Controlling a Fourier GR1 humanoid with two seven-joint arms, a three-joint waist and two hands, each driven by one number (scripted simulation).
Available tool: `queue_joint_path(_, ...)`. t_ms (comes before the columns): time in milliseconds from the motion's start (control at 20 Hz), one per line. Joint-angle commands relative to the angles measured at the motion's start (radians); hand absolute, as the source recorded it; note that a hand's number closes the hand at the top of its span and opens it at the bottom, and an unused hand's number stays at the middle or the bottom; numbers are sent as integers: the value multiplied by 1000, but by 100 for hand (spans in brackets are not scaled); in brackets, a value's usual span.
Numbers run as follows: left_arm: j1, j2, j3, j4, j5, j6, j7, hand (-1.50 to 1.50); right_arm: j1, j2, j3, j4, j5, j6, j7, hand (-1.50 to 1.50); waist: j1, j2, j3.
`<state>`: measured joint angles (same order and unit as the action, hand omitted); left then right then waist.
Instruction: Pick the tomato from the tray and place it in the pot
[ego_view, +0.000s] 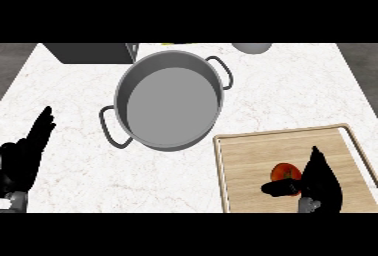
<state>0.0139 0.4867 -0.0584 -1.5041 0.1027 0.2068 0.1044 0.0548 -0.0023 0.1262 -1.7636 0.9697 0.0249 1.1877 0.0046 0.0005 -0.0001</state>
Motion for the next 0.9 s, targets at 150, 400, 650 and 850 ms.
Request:
queue_joint_path(150, -8, -60, -4, -20, -53, 3, 34, 0, -74, 2, 23, 97, 12, -4, 90, 150, -2, 0, 0)
queue_joint_path(400, 55, -49, 38, -72, -39, -45, 23, 0, -61, 2, -50, 76, 8, 25, 36, 150, -1, -1, 0)
queue_joint_path(650, 24, -54, 51, -19, -52, -66, -4, 0, -184, 2, 170, 156, 28, -50, 172, 150, 13, 1, 0)
queue_joint_path(850, -56, -64, -8, -38, -56, -96, -4, 0, -355, 2, 326, 266, -21, 1, 52, 150, 165, 35, 0)
